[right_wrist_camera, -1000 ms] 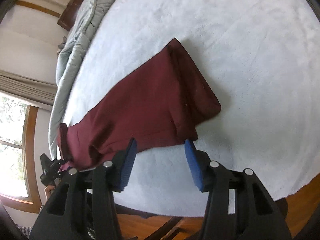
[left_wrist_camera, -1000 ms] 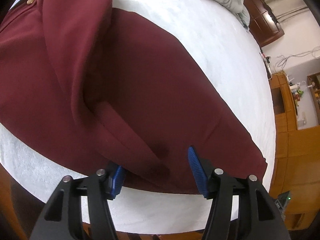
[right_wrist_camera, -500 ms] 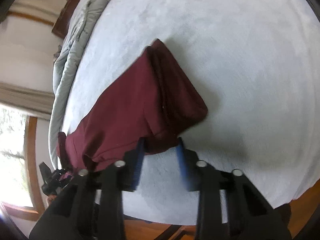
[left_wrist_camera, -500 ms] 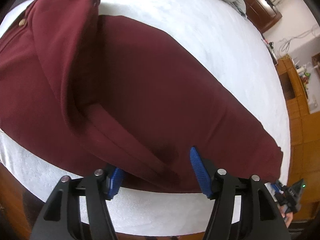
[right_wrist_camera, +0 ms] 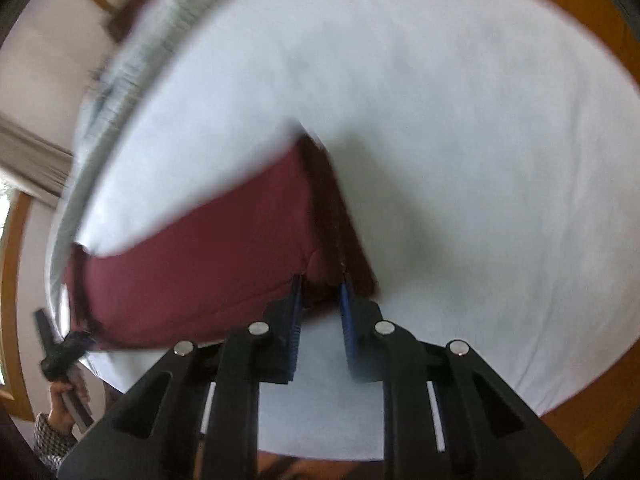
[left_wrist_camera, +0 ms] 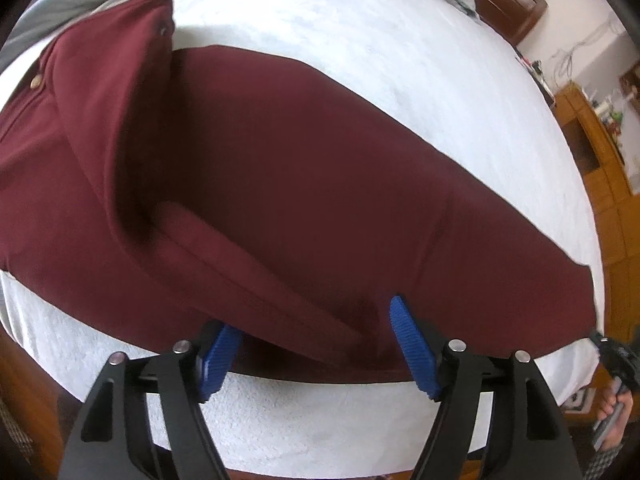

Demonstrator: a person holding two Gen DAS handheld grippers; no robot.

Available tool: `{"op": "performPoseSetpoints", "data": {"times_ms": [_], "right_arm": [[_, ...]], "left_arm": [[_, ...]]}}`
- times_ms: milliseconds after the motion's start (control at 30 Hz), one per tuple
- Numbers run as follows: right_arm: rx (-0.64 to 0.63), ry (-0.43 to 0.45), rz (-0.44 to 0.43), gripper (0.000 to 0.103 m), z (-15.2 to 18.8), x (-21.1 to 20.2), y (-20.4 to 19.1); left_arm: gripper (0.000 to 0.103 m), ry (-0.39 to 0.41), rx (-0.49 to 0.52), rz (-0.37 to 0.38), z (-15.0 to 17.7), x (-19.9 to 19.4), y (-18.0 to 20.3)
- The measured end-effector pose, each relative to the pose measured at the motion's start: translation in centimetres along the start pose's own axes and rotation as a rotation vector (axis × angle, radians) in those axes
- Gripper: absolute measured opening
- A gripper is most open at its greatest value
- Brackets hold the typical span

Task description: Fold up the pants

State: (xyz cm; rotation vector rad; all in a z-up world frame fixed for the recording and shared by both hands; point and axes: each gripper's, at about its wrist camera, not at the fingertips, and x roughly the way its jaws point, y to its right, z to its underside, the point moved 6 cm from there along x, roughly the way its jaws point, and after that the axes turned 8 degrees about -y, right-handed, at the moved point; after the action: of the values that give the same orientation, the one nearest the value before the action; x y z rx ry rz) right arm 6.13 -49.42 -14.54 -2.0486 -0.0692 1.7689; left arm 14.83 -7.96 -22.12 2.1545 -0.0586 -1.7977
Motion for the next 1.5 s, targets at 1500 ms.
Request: {"op": "performPoseSetpoints", "data": {"times_ms": [1500], "right_arm": [[-0.606, -0.375, -0.053, 0.040, 10.0, 17.3, -37.4]], "left_arm": [[0.082, -0.253, -0.092, -0.458, -18.1, -3.5, -10.6]]}}
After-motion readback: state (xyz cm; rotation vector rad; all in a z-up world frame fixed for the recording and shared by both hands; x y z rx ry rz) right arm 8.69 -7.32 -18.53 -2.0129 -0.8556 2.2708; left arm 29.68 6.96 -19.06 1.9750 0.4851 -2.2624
